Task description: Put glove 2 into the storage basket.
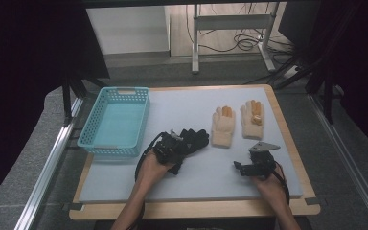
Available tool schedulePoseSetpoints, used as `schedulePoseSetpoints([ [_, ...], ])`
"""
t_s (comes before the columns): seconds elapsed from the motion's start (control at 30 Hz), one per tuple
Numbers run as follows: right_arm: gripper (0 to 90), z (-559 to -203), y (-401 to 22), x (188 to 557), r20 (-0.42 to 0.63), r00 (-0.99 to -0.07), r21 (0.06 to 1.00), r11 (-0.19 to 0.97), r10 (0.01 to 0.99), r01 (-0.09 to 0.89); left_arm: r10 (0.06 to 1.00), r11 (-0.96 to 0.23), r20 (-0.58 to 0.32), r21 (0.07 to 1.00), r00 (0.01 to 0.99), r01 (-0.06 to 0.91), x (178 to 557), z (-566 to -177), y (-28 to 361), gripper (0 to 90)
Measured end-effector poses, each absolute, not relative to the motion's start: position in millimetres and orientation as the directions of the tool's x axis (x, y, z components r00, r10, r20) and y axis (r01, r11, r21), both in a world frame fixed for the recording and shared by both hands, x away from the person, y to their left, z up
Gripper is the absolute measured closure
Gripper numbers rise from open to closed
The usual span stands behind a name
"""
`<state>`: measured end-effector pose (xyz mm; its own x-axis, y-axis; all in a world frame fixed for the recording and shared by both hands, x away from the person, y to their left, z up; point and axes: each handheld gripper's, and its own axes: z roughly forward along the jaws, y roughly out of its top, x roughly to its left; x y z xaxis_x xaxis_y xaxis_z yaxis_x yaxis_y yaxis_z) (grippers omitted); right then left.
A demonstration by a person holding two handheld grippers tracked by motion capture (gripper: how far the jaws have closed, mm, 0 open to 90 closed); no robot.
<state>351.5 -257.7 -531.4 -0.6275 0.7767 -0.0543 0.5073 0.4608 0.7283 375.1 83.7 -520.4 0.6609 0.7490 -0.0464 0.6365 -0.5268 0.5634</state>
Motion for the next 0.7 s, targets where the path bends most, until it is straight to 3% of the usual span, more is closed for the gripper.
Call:
schedulePoseSetpoints([
  [0.17, 16.0, -531, -258, 352, -0.054, -0.628, 0.728, 0.461, 0.777, 0.507, 0.756, -0.523, -0.035, 0.568, 0.654, 0.635, 377, -516, 84, 63.3],
  [0.7, 15.9, -531, -258, 352, -0.054, -0.628, 0.728, 0.461, 0.776, 0.507, 0.810, -0.451, -0.015, 0.624, 0.587, 0.638, 399, -445, 118, 62.2],
])
